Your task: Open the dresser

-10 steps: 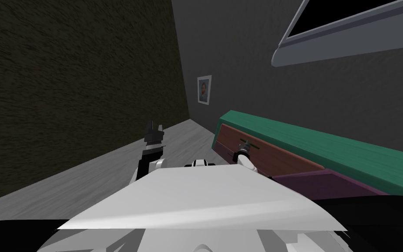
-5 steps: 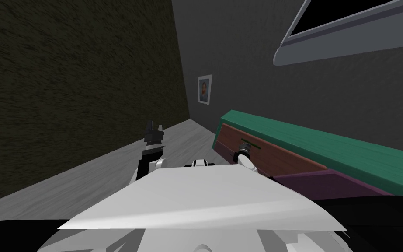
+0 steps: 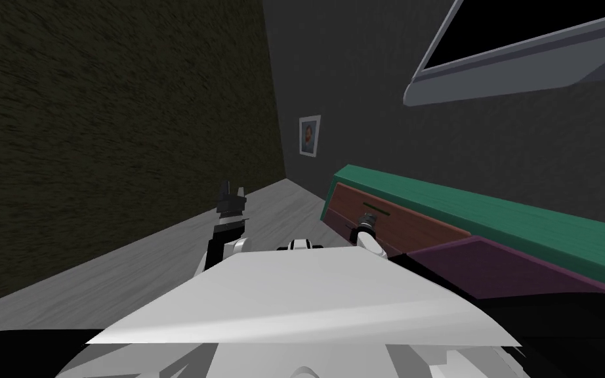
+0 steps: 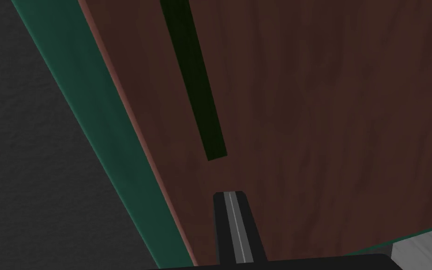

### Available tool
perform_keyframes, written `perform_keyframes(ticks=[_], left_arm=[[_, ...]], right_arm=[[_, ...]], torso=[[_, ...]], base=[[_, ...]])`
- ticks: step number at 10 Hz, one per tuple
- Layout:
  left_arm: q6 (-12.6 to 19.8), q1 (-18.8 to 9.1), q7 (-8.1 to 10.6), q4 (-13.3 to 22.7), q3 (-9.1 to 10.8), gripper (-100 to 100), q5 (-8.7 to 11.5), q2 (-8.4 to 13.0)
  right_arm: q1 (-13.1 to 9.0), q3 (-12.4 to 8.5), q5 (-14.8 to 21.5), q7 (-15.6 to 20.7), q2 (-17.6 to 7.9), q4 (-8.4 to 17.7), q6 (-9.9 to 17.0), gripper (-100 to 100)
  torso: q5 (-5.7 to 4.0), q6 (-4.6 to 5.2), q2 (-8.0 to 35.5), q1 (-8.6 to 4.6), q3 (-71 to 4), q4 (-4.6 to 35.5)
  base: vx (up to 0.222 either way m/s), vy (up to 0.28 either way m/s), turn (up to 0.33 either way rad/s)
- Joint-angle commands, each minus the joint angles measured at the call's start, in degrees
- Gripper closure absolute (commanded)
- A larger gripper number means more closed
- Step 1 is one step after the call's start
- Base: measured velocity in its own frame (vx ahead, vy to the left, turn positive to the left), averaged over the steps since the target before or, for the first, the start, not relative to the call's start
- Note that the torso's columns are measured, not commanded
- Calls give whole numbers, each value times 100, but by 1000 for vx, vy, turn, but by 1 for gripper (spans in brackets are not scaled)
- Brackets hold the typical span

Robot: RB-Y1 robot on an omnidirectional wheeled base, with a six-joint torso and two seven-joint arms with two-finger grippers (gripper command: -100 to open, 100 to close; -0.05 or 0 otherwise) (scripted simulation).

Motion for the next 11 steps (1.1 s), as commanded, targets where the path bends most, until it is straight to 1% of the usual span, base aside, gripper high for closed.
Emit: perform_keyframes(ticks=[1, 3, 5, 6, 7, 8, 10, 11], left_arm=[[0, 2, 0, 0, 1, 0, 0, 1], [-1, 4, 0, 0, 3, 0, 0, 2], [-1, 2, 0, 0, 2, 0, 0, 1], [0, 1, 0, 0, 1, 0, 0, 1], [0, 1, 0, 0, 1, 0, 0, 1], [0, -1, 0, 0, 0, 0, 0, 0], [0, -1, 0, 0, -1, 0, 0, -1], [0, -1, 0, 0, -1, 0, 0, -1]], right_arm=[[-30, -79, -121, 103, -76, 10, -59, -100], [-58, -155, -238, 200, -147, 21, -116, -100], [-40, -138, -211, 175, -131, 3, -102, -100], [-42, -137, -210, 174, -131, 4, -102, 100], [-3, -123, -244, 228, -120, -67, -119, 100], [6, -120, -252, 241, -117, -85, -124, 100], [45, -106, -286, 295, -105, -156, -142, 100], [25, -111, -274, 271, -111, -122, -137, 100]], torso=[[-7, 0, -35, -19, -22, -10], [0, 0, -15, 10, -12, -7], [11, 1, 53, 48, 29, 12], [14, 1, 70, 54, 43, 19], [12, 1, 57, 45, 35, 16], [15, 2, 61, 65, 35, 15], [11, 0, 32, 43, 19, 8], [7, 0, 20, 32, 10, 4]], base=[[173, -64, 4], [185, -82, 6], [61, -28, 4], [13, -5, 1], [-84, 97, -38], [-135, 144, -43], [-130, 141, -29], [-64, 69, -12]])
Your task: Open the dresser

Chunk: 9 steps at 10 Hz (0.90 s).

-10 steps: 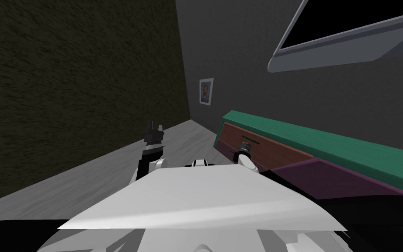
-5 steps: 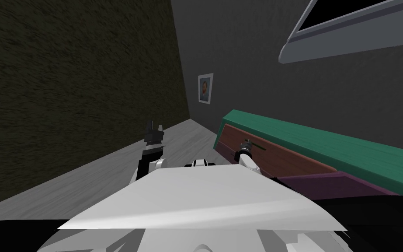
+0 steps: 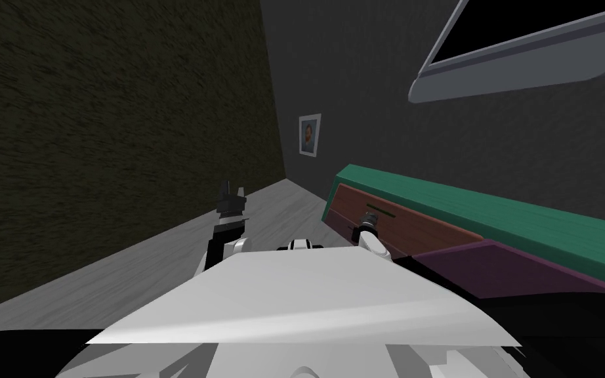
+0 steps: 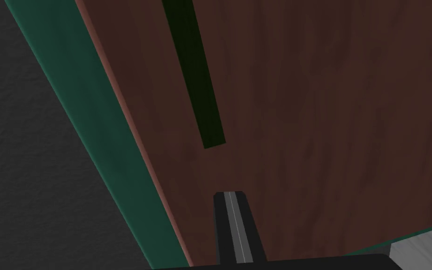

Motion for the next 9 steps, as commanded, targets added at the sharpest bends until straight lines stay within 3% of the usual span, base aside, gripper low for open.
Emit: perform_keyframes(ticks=[1, 8, 9], left_arm=[[0, 1, 0, 0, 1, 0, 0, 1], [0, 3, 0, 0, 3, 0, 0, 2], [0, 2, 0, 0, 2, 0, 0, 2]], right_arm=[[-21, -20, -8, -2, -17, 37, -3, -100], [-86, -64, -30, -30, -60, 145, -12, -100], [-89, -67, -32, -33, -62, 149, -15, 100]], torso=[[-6, 0, -24, -28, -14, -6], [4, 0, 16, 5, 12, 6], [1, 1, 17, 9, 10, 4]], base=[[56, -38, 23], [97, -95, 19], [8, -9, 0]])
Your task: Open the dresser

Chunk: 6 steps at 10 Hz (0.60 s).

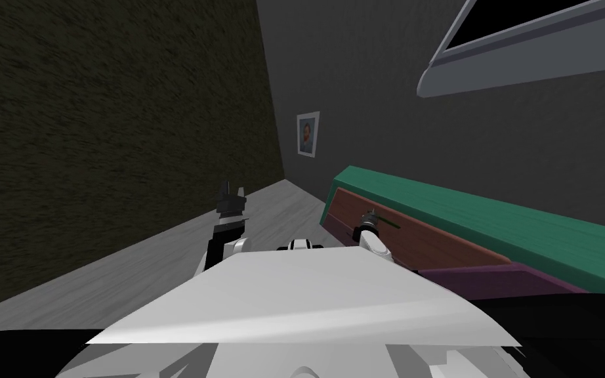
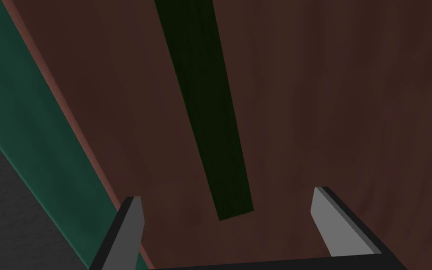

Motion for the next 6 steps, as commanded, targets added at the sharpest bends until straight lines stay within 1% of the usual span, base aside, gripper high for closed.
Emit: perform_keyframes(ticks=[1, 2, 4, 5, 6], left_arm=[[0, 0, 0, 0, 0, 0, 0, 0], [0, -1, 0, 0, -1, 0, 0, -2], [0, -2, 0, 0, -2, 0, 0, -2], [0, -3, 0, 0, -2, 0, 0, -2], [0, -2, 0, 0, -2, 0, 0, -2]], right_arm=[[26, 5, -29, 45, 4, -62, -15, 100], [35, 7, -38, 60, 5, -82, -19, 100], [70, 14, -77, 119, 11, -164, -39, 100], [88, 18, -96, 149, 14, -205, -49, 100], [74, 16, -71, 108, 8, -164, -43, 100]], torso=[[3, 0, 1, 6, 1, 1], [0, -1, 6, 15, 6, -1], [2, -1, 3, 6, 2, 1], [-1, 0, -5, -12, -2, 0], [-1, -1, -21, -5, -12, -5]], base=[[-53, 66, -35], [-99, 119, -36], [-140, 137, -30], [-118, 158, -32], [-51, 85, -14]])
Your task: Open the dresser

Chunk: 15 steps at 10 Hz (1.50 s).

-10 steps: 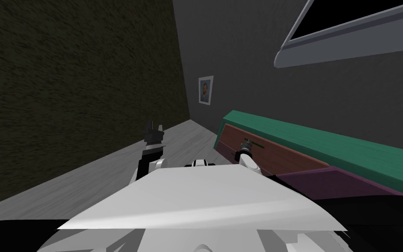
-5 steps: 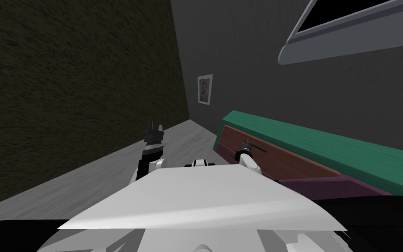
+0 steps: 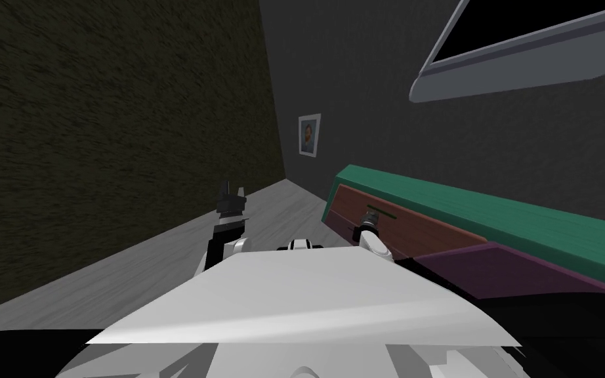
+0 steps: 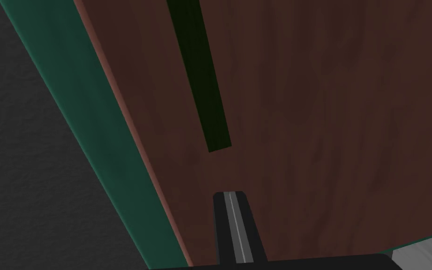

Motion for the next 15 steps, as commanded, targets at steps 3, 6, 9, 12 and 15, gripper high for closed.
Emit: perform_keyframes(ticks=[3, 6, 9, 12, 15], left_arm=[[0, 3, 0, 0, 4, 0, 0, 4], [0, 3, 0, 0, 3, 0, 0, 2], [0, 2, 0, 0, 2, 0, 0, 2], [0, 0, 0, 0, 0, 0, 0, 0], [0, 1, 0, 0, 1, 0, 0, 1]], right_arm=[[-17, -29, 2, -16, -50, 59, -25, -100], [-57, -58, -42, -36, -79, 128, -48, -100], [-19, -43, -50, 4, -71, 49, -53, 100], [24, -29, -94, 66, -63, -49, -73, 100], [14, -39, -84, 54, -72, -26, -73, -100]], torso=[[-17, 1, -29, -60, -19, -9], [7, 0, 20, 25, 11, 4], [4, 1, 24, 10, 14, 6], [5, 0, 22, 13, 13, 6], [-6, 0, -19, -31, -12, -5]], base=[[55, -113, 14], [83, -93, 15], [-2, 5, -7], [-119, 128, -31], [-50, 51, -10]])
